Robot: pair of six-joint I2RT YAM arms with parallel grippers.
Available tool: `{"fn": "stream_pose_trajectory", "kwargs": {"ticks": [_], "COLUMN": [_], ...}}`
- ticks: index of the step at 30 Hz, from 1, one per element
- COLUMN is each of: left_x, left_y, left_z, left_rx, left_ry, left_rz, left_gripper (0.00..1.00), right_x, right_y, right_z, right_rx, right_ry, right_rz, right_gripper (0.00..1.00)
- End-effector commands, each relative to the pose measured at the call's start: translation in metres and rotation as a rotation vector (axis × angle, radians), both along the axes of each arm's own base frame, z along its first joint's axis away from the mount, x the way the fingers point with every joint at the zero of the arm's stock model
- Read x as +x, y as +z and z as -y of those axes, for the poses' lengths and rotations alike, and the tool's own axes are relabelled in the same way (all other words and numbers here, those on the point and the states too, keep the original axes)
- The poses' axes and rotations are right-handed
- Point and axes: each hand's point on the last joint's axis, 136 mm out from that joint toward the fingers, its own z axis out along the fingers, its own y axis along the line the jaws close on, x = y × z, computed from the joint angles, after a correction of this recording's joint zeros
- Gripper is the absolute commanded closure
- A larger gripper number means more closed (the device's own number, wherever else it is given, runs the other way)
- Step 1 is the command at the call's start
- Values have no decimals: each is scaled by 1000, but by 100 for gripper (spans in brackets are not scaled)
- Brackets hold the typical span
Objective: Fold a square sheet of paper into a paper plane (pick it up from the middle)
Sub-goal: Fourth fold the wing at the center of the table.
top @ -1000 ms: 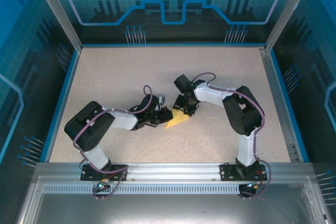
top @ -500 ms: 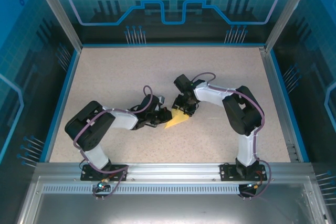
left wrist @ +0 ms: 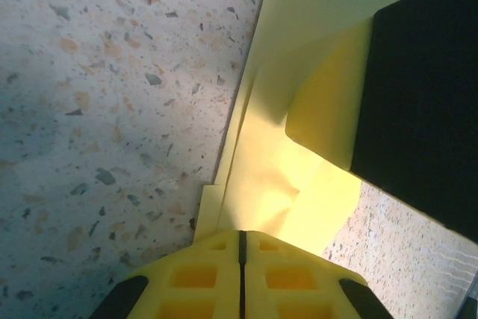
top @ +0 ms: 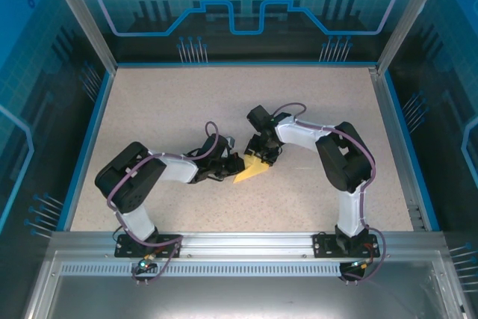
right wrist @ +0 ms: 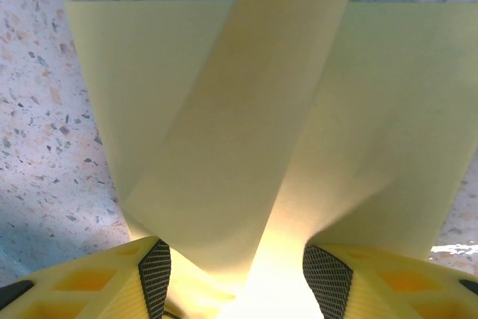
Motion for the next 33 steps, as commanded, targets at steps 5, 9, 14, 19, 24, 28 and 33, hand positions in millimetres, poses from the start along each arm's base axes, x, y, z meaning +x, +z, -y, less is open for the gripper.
{"fn": "stream_pose_trajectory", "kwargs": {"ticks": [5,9,14,19,24,28,33], "left_x": [-8,-12,-15,-15,-16,-16,-17], "left_y": [-23,-27,-30,-30,-31,-31,-31], "left_z": [-14,-16,-18,-16,-16,-17,-16], "left_rx": [87,94,105,100,105,108,109], "left_ry": [9,7,5,1,-4,-5,-8], "left_rz": [-71,-91,-103,-107,-110,-114,-116], "left_gripper": [92,93,93,94,94,94,94], "right_x": [-29,-6,7,4,-2,-3,-2], "right_y": [-12,35,85,90,63,50,39], "right_z": [29,16,2,-1,-20,-33,-36], "right_rx": [-134,-32,120,205,395,456,473], "right_ry": [73,112,208,302,399,443,441], "right_rz": [-74,81,284,396,387,379,369], "right_gripper": [40,38,38,60,98,100,100]}}
